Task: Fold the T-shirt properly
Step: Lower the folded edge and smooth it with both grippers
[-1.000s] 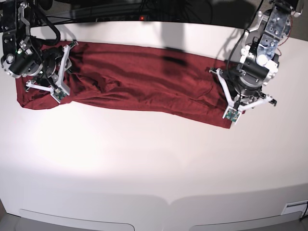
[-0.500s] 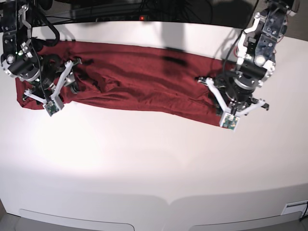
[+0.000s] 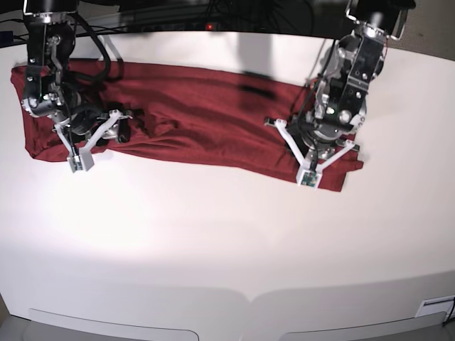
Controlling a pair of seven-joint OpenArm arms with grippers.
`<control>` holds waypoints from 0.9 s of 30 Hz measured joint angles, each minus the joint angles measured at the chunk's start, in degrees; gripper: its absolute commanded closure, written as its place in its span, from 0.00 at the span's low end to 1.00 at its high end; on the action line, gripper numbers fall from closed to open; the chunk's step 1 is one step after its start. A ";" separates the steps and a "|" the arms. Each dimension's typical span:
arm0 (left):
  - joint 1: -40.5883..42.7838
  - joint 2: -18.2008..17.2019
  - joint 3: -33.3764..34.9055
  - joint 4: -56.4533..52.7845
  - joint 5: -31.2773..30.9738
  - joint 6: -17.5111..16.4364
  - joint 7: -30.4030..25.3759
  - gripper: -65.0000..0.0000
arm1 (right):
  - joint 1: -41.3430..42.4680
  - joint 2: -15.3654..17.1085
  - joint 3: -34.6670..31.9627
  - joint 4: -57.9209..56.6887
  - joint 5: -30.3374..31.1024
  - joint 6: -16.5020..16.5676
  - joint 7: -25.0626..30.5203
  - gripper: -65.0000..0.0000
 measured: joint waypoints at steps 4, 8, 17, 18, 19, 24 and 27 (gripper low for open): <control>-1.20 0.17 0.00 -4.20 3.19 -0.24 -3.10 0.82 | 3.21 -1.05 0.24 -8.85 0.44 1.05 3.32 0.49; -1.81 0.20 -0.55 -6.32 3.19 0.17 -4.59 0.82 | 9.16 -2.01 0.35 -16.52 0.72 1.62 4.24 0.49; -1.77 0.50 -12.20 -7.54 2.01 -1.38 -4.02 0.82 | 19.32 -6.32 0.31 -23.26 -3.93 4.37 2.38 0.49; -1.77 0.46 -13.68 -7.67 2.08 -1.31 -3.82 0.82 | 20.13 -7.13 0.22 -23.26 -4.52 4.55 1.84 0.49; -1.75 0.28 -14.93 -7.74 2.29 -1.09 -3.61 0.82 | 20.65 -7.80 0.13 -23.30 -5.16 4.81 1.46 0.49; -1.57 -2.49 -17.99 -8.02 2.75 -0.79 -2.86 0.82 | 22.84 -9.38 -3.13 -23.67 -6.14 5.55 0.31 0.49; -1.46 -3.87 -18.12 -8.11 2.75 -0.31 -2.45 0.82 | 23.65 -9.22 -6.75 -23.67 -7.06 5.35 0.31 0.49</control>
